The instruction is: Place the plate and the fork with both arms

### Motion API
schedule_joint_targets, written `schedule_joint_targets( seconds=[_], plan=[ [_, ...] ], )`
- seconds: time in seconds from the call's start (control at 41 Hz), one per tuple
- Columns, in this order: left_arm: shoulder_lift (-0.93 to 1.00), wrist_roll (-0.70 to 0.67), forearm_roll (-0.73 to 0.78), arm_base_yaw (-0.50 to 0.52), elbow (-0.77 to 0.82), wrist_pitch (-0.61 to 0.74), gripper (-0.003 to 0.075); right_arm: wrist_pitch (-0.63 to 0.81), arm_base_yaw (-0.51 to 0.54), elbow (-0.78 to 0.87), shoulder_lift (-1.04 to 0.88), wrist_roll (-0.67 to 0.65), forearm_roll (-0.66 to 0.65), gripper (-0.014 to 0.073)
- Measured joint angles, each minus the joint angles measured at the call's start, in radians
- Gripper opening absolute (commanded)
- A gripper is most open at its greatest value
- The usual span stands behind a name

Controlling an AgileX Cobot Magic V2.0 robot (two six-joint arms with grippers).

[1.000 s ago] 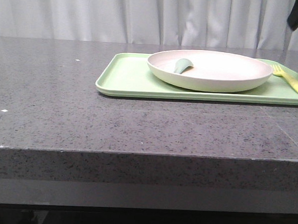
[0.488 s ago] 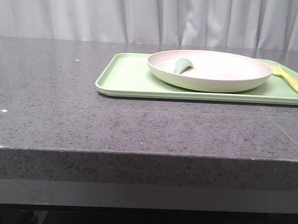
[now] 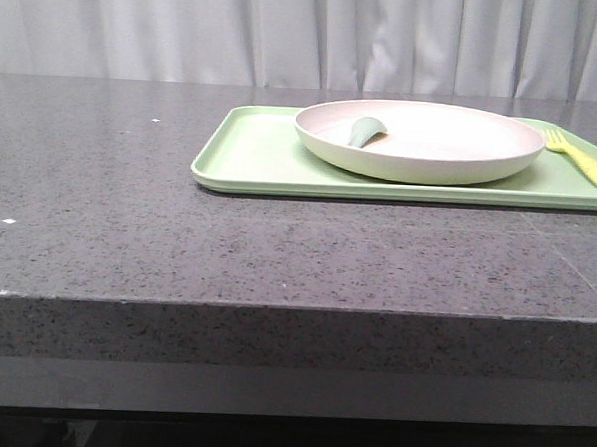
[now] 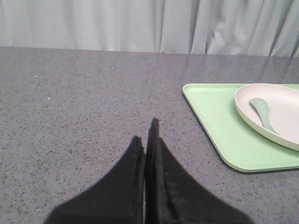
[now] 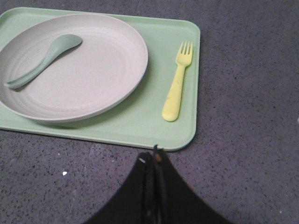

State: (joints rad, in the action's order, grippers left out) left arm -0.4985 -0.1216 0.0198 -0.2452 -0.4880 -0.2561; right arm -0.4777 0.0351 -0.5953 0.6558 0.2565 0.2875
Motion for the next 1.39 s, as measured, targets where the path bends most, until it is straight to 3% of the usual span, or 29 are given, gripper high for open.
schedule_joint_targets(
  seconds=[0.244, 0.439, 1.39],
  plan=[
    [0.0, 0.0, 0.0, 0.0, 0.0, 0.0, -0.0018, 0.038, 0.0, 0.172, -0.319, 0.0, 0.002, -0.0061],
    [0.0, 0.0, 0.0, 0.0, 0.0, 0.0, -0.0018, 0.04, 0.0, 0.22, -0.481, 0.0, 0.002, -0.0061],
    [0.0, 0.0, 0.0, 0.0, 0.0, 0.0, -0.0018, 0.042, 0.0, 0.222, -0.504, 0.0, 0.002, -0.0061]
  ],
)
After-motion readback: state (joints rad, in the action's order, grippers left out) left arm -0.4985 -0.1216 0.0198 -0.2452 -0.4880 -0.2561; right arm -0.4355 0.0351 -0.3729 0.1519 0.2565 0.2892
